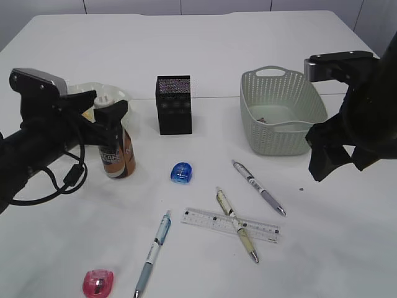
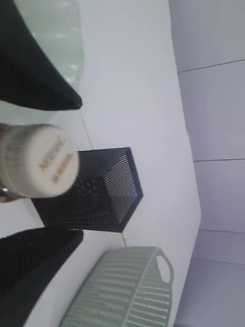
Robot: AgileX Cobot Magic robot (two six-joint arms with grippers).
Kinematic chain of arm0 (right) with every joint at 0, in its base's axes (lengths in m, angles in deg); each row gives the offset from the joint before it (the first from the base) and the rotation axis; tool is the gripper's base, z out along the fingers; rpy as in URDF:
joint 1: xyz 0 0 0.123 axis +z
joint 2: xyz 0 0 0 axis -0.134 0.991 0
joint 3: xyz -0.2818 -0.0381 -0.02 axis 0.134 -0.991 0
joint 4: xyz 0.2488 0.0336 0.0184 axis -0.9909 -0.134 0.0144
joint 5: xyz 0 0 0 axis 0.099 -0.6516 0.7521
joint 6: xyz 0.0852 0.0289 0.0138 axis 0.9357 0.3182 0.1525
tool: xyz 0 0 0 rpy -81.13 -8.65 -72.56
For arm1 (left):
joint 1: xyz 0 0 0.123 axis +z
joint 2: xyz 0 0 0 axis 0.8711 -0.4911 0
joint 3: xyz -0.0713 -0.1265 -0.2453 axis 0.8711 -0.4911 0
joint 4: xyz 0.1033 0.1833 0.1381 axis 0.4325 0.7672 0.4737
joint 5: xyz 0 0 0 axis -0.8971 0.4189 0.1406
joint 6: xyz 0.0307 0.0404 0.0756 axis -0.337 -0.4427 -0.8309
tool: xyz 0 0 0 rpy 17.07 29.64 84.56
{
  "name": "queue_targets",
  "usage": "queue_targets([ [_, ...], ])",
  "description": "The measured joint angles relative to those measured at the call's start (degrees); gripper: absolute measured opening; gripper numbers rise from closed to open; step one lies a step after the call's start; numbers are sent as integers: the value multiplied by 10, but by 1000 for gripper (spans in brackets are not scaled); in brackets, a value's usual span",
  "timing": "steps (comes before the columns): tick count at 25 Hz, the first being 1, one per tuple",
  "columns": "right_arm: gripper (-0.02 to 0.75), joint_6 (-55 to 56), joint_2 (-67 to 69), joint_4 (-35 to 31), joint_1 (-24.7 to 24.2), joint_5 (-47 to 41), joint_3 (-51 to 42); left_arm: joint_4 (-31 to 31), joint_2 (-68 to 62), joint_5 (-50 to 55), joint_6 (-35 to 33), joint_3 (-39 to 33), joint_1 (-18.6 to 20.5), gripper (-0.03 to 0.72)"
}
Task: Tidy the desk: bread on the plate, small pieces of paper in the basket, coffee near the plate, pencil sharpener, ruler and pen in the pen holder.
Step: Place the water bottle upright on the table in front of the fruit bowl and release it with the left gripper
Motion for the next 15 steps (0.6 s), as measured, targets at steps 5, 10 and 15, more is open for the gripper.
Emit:
queue_targets([
  [5,564,0,0,1,0,-1,0,13,49,0,0,0,0,523],
  [10,564,0,0,1,0,-1,0,21,103,0,-1,-1,14,522],
  [15,564,0,0,2,0,-1,0,31,159,14,4,-1,80,522],
])
